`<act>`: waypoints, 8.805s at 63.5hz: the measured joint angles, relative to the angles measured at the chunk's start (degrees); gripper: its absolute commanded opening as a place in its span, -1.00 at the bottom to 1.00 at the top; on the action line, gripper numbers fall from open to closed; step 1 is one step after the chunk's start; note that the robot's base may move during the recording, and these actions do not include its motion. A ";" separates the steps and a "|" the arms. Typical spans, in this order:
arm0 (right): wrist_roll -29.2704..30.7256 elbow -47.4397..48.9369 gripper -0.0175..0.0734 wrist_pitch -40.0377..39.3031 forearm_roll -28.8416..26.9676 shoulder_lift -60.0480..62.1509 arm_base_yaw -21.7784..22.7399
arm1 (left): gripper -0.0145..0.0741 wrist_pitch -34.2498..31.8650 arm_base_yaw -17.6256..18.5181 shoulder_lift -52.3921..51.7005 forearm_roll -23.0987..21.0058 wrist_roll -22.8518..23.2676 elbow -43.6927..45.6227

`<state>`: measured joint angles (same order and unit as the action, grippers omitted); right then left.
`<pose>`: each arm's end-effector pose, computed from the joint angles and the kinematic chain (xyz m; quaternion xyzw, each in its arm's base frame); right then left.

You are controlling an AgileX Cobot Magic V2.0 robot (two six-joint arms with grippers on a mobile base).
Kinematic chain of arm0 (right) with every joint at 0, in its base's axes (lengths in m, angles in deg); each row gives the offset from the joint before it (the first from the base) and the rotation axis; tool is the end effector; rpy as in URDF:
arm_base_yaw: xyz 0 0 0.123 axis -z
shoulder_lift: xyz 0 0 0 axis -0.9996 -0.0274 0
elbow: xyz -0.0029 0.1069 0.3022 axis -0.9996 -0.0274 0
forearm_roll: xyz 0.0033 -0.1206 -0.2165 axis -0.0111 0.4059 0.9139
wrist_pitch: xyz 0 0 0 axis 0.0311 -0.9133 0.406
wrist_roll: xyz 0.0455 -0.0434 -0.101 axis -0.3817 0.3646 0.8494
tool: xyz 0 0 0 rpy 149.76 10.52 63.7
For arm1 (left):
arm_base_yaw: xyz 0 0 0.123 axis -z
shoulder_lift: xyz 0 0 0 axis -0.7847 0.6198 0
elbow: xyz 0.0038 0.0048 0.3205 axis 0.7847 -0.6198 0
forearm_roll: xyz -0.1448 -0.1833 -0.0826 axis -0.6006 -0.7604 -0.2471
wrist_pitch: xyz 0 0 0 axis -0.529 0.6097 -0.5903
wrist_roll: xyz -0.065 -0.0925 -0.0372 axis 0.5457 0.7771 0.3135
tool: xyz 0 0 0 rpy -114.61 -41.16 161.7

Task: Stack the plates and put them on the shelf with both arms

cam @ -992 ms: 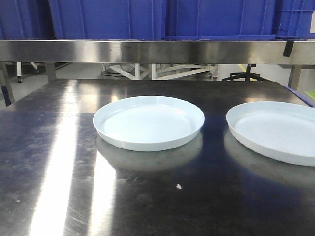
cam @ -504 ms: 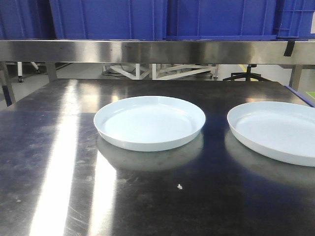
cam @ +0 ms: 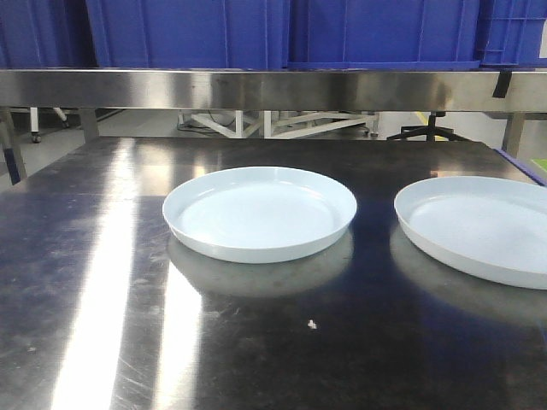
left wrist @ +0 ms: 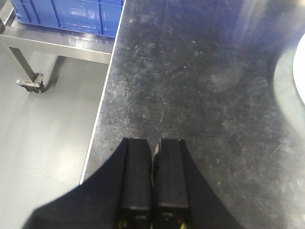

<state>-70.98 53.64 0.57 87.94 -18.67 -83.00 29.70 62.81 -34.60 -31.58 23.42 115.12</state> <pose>0.2880 -0.0259 0.2396 0.1471 0.9381 0.0250 0.3126 0.1548 -0.0252 0.2665 -0.0028 0.9081 -0.0585 0.4147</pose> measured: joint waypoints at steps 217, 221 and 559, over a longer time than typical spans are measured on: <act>0.17 4.54 -0.49 2.32 5.73 19.63 -11.52 | -0.48 0.00 0.00 0.00 0.00 0.00 0.00; 0.17 -0.37 -0.49 1.95 5.73 24.71 -8.72 | -0.48 0.00 0.00 0.00 0.00 0.00 0.00; 0.17 -19.22 -0.49 0.90 5.77 49.80 -0.04 | -0.48 -0.34 0.00 6.96 0.00 0.00 -0.03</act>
<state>-70.81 34.41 1.47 93.71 31.13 -83.04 29.36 62.81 -27.64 -31.58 23.42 115.09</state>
